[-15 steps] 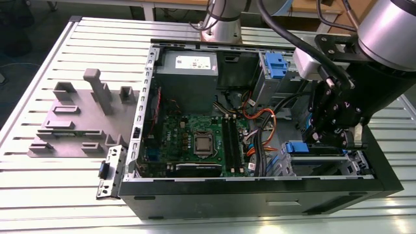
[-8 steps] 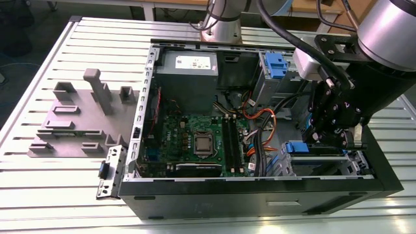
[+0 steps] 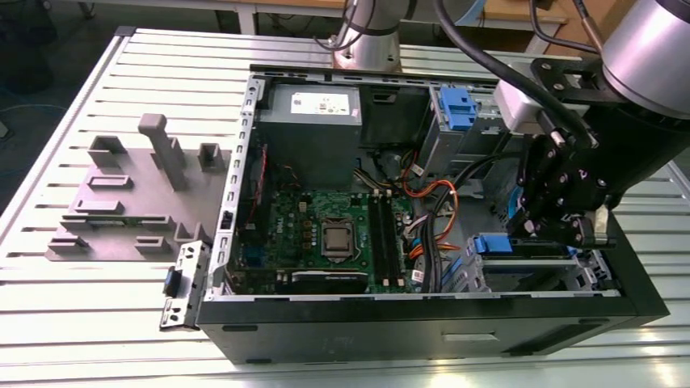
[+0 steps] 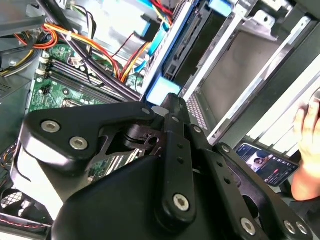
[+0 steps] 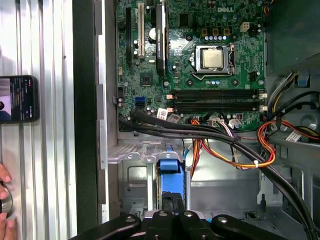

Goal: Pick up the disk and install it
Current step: 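Insert the first disk wire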

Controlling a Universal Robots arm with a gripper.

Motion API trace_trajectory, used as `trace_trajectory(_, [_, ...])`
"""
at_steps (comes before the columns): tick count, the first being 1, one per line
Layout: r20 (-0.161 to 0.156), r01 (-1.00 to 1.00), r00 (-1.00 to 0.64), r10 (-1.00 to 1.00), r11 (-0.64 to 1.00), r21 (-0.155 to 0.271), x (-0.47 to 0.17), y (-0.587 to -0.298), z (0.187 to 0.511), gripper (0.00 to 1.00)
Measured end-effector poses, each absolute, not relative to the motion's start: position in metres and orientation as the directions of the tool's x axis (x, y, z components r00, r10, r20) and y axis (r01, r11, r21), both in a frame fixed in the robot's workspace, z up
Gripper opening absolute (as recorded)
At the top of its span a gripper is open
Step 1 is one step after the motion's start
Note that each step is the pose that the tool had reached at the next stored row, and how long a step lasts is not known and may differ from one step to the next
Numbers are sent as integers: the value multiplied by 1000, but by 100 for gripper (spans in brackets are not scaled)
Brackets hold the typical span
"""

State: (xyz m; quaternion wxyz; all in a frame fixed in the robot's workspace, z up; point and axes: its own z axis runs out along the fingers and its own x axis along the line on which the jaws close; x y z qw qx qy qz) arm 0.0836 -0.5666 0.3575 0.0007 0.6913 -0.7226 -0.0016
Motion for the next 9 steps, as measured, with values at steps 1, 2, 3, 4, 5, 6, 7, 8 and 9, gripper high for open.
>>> trace_trajectory(1, [-1, -999, -44, -999, 44, 3, 85, -567, 357, 11])
trace_trajectory(2, [-1, -999, -44, -999, 44, 3, 85, -567, 357, 11])
trace_trajectory(3, [-1, -999, -44, -999, 44, 3, 85, -567, 358, 11])
trace_trajectory(4, [-1, -999, -44, -999, 44, 3, 85, -567, 358, 11])
trace_trajectory(5, [-1, -999, -44, -999, 44, 3, 85, -567, 358, 11])
trace_trajectory(6, [-1, -999, -44, -999, 44, 3, 85, -567, 358, 11])
trace_trajectory(7, [-1, -999, -44, -999, 44, 3, 85, -567, 358, 11])
trace_trajectory(8, [-1, -999, -44, -999, 44, 3, 85, -567, 358, 11])
trace_trajectory(9, [-1, -999, -44, -999, 44, 3, 85, -567, 359, 11])
